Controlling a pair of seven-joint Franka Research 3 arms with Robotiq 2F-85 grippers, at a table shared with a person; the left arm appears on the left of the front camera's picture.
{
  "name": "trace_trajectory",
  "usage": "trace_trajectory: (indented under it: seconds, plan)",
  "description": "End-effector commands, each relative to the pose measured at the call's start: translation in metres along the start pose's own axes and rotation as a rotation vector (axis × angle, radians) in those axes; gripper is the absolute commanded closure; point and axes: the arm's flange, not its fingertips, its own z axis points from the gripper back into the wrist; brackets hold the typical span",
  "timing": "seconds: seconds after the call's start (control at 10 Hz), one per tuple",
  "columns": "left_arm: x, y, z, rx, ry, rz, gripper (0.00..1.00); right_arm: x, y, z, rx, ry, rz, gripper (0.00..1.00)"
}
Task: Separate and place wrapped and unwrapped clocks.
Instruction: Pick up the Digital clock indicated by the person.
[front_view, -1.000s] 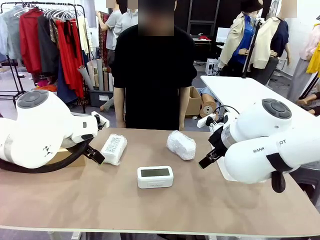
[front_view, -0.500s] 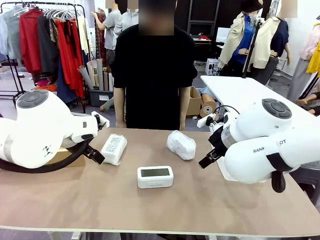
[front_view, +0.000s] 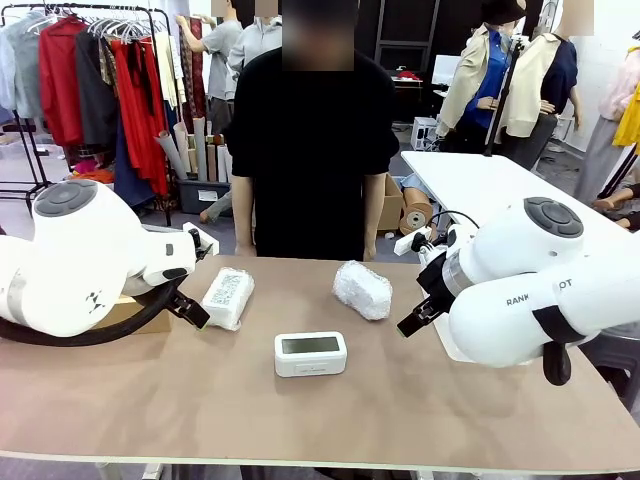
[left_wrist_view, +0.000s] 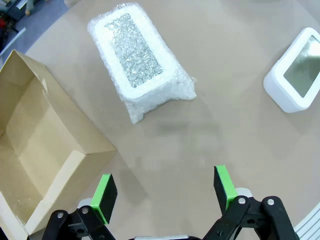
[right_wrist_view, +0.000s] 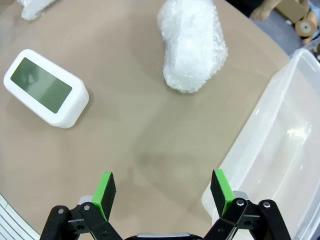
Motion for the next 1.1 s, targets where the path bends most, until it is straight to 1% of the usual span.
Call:
trace_trajectory:
  seconds: [0.0, 0.5, 0.6, 0.7, 0.8, 1.0]
  plan:
    - [0.000, 0.000, 0.000, 0.000, 0.000, 0.001, 0.00, 0.000, 0.000, 0.000, 0.000, 0.000, 0.000, 0.00]
    - [0.000, 0.000, 0.000, 0.000, 0.000, 0.000, 0.00, 0.000, 0.000, 0.000, 0.000, 0.000, 0.000, 0.00]
    - [0.001, -0.002, 0.003, -0.005, 0.021, -0.003, 0.00, 0.001, 0.003, 0.000, 0.033, 0.010, 0.012, 0.00]
    - [0.004, -0.006, 0.011, -0.052, 0.029, -0.030, 0.00, 0.004, 0.008, 0.003, 0.078, 0.024, 0.025, 0.00]
    - [0.006, -0.005, 0.017, -0.073, 0.041, -0.052, 0.00, 0.005, 0.011, 0.004, 0.118, 0.027, 0.024, 0.00]
    - [0.014, -0.004, 0.032, -0.154, 0.050, -0.082, 0.00, 0.011, 0.012, 0.011, 0.204, 0.045, 0.038, 0.00]
